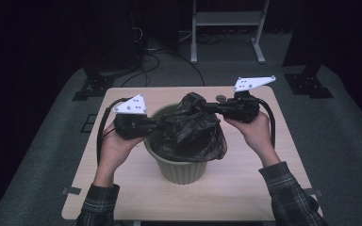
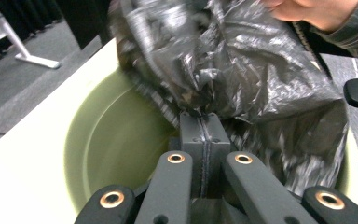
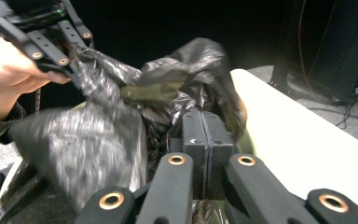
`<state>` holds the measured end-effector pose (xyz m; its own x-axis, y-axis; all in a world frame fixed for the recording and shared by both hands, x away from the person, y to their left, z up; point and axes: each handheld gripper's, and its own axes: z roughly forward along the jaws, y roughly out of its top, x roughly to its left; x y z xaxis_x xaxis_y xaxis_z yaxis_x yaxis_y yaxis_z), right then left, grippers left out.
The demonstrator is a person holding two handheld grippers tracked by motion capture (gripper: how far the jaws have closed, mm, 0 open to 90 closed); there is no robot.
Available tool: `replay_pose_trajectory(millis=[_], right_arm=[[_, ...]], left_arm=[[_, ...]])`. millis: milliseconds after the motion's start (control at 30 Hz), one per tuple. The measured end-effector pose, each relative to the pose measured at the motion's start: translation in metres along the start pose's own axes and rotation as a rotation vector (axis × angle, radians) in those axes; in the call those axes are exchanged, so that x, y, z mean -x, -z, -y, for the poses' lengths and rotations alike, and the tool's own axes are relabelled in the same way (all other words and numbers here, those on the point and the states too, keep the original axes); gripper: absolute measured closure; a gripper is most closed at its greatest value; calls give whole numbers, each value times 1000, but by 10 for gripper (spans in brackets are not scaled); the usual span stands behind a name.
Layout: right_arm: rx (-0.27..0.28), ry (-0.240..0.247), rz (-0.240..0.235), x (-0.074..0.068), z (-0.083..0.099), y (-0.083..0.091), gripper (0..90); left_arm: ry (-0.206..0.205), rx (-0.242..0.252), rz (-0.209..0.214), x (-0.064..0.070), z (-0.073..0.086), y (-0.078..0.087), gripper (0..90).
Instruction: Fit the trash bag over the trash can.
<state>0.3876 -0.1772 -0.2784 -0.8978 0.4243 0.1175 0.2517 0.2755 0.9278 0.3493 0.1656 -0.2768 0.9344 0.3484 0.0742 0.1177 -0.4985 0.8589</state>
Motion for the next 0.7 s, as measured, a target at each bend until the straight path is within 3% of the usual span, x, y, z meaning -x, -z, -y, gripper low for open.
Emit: replay_pose_trajectory(millis=[200,367,467,600,700], right_arm=[[7,8,19,0,13,21,900],[2,5,38,1,25,28,900],[-3,7,34,1,28,26,900],[-14,28,28,-3,26,20,900],[-24,38,19,-5,26,16,900]], left_arm=[[47,4,-55,-6,23,23,900],[68,23,-62,-8,36,35,899],[64,52,-76,-7,33,39,683],[29,100,-81,-1,18,45,555],[10,110,-84,0,6,45,526]])
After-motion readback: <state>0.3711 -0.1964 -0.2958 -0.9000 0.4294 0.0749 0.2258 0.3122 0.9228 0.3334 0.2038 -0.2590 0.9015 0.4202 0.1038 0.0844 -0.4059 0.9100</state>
